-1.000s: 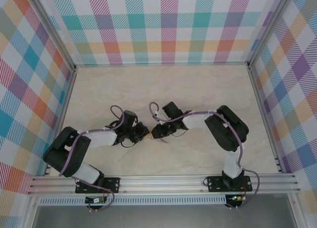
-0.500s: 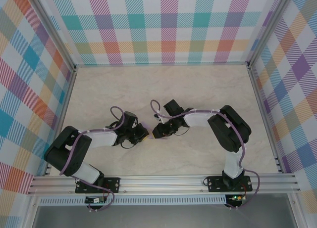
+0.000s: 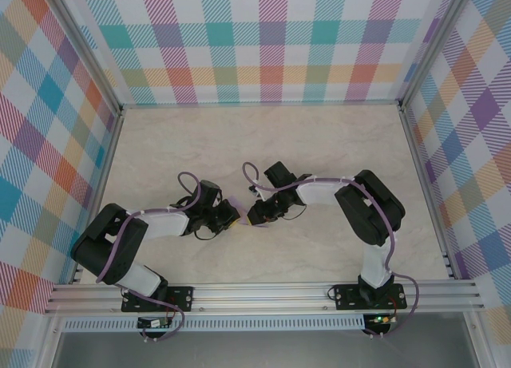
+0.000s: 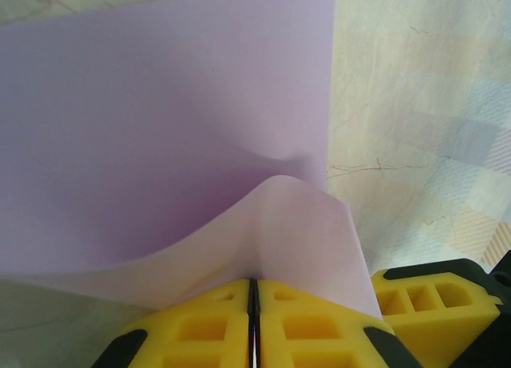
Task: Fold a paper plane with a square sheet of paper (pick it up from the middle)
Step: Fold the wing for the fifth time at the center of the table.
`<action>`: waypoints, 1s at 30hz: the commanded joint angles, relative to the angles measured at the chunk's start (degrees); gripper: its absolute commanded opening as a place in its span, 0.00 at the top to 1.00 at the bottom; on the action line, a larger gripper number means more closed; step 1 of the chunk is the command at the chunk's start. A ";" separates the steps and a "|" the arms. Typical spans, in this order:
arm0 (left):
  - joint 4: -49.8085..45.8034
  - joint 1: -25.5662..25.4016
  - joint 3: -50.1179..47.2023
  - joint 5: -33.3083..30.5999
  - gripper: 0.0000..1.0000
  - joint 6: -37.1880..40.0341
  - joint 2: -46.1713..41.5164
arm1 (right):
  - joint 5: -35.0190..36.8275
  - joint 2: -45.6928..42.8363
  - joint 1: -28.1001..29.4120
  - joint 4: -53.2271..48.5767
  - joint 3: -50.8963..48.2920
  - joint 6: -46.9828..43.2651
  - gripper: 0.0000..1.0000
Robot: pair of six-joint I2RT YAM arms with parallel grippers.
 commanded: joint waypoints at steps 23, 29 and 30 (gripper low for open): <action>0.24 -0.72 0.04 1.33 0.90 0.98 -0.42 | 2.39 -3.28 -0.27 -12.77 6.65 -1.53 0.72; 0.15 -0.72 0.15 1.33 0.90 0.99 -0.74 | 2.96 -1.74 0.57 -13.83 7.56 -1.35 0.76; 0.15 -0.72 0.17 1.35 0.90 0.97 -0.82 | 3.05 -1.64 0.66 -13.88 7.56 -1.35 0.77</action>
